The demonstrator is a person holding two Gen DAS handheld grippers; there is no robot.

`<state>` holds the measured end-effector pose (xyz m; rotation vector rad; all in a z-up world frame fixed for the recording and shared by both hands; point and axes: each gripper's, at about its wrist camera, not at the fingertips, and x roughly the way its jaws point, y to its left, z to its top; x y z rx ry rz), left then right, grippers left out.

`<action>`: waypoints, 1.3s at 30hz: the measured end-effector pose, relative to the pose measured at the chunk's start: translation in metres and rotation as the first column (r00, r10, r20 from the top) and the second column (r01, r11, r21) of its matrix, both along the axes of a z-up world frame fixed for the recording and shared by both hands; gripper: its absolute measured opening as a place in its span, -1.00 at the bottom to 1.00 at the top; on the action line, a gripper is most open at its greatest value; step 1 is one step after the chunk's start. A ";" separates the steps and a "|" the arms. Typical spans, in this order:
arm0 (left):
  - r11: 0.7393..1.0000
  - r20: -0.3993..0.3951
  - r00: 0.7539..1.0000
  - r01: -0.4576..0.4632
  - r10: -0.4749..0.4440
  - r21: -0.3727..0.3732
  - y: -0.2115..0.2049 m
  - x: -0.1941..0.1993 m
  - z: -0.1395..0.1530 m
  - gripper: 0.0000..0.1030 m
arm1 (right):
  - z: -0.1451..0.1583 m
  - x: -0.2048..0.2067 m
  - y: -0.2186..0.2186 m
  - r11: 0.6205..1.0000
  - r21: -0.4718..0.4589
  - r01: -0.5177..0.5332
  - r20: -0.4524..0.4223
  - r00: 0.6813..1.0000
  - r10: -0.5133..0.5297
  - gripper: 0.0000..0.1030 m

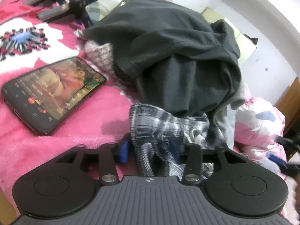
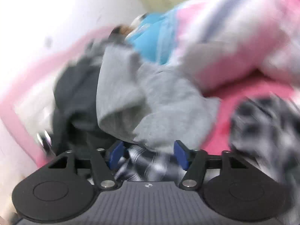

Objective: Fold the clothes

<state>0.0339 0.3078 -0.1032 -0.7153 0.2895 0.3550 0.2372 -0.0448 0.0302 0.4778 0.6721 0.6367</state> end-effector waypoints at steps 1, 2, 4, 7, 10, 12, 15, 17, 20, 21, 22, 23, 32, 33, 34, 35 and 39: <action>1.000 0.001 1.000 -0.004 0.004 0.007 -0.002 -0.002 0.002 0.11 | -0.005 -0.012 -0.023 0.998 0.053 0.034 -0.036 0.999 -0.032 0.36; 1.000 0.001 1.000 -0.008 0.008 0.014 -0.004 -0.005 0.004 0.21 | -0.011 -0.023 -0.047 0.992 0.104 0.069 -0.073 0.995 -0.061 0.36; 0.999 0.004 1.000 -0.019 0.019 0.027 -0.008 -0.010 0.008 0.35 | -0.021 -0.045 -0.089 0.980 0.139 0.143 -0.141 0.982 -0.124 0.37; 0.998 0.026 0.998 -0.057 0.057 0.028 -0.010 -0.025 0.017 0.36 | -0.034 -0.079 -0.142 0.957 0.121 0.263 -0.204 0.950 -0.235 0.37; 0.996 0.051 0.996 -0.074 0.072 0.047 -0.018 -0.036 0.029 0.38 | -0.046 -0.114 -0.183 0.925 0.116 0.362 -0.214 0.918 -0.333 0.37; 0.994 0.062 0.996 -0.072 0.067 0.086 -0.029 -0.042 0.039 0.39 | -0.057 -0.136 -0.205 0.899 0.128 0.419 -0.232 0.894 -0.383 0.37; 0.986 0.088 0.995 -0.053 0.040 0.155 -0.052 -0.048 0.055 0.43 | -0.075 -0.156 -0.228 0.867 0.132 0.480 -0.260 0.861 -0.437 0.37; 0.979 0.107 0.994 -0.019 -0.003 0.201 -0.069 -0.050 0.066 0.48 | -0.088 -0.165 -0.237 0.852 0.124 0.508 -0.278 0.842 -0.462 0.37; 0.959 0.120 0.986 0.080 -0.117 0.273 -0.100 -0.044 0.079 0.59 | -0.095 -0.173 -0.248 0.846 0.097 0.524 -0.270 0.832 -0.484 0.37; 0.950 0.115 0.980 0.125 -0.164 0.288 -0.112 -0.041 0.082 0.59 | -0.093 -0.175 -0.253 0.849 0.082 0.522 -0.253 0.835 -0.489 0.37; 0.940 0.109 0.972 0.168 -0.208 0.296 -0.122 -0.037 0.083 0.60 | -0.091 -0.175 -0.258 0.851 0.065 0.521 -0.230 0.838 -0.495 0.37; 0.928 0.100 0.962 0.214 -0.254 0.305 -0.134 -0.033 0.084 0.60 | -0.088 -0.173 -0.260 0.853 0.048 0.519 -0.203 0.842 -0.501 0.37; 0.785 -0.091 0.856 0.504 -0.508 0.359 -0.229 0.010 0.056 0.58 | -0.078 -0.092 -0.287 0.872 -0.006 0.489 -0.115 0.866 -0.487 0.37; 0.775 -0.118 0.849 0.520 -0.515 0.359 -0.234 0.013 0.051 0.57 | -0.079 -0.075 -0.284 0.879 -0.037 0.475 -0.110 0.873 -0.476 0.37; 0.768 -0.150 0.845 0.530 -0.512 0.360 -0.238 0.016 0.047 0.57 | -0.081 -0.060 -0.281 0.884 -0.072 0.462 -0.103 0.878 -0.467 0.37; 0.761 -0.183 0.841 0.539 -0.509 0.360 -0.243 0.019 0.043 0.56 | -0.085 -0.046 -0.277 0.885 -0.100 0.454 -0.100 0.881 -0.463 0.37; 0.773 -0.294 0.833 0.547 -0.468 0.321 -0.241 0.031 0.029 0.48 | -0.107 -0.004 -0.257 0.906 -0.152 0.396 -0.139 0.899 -0.416 0.32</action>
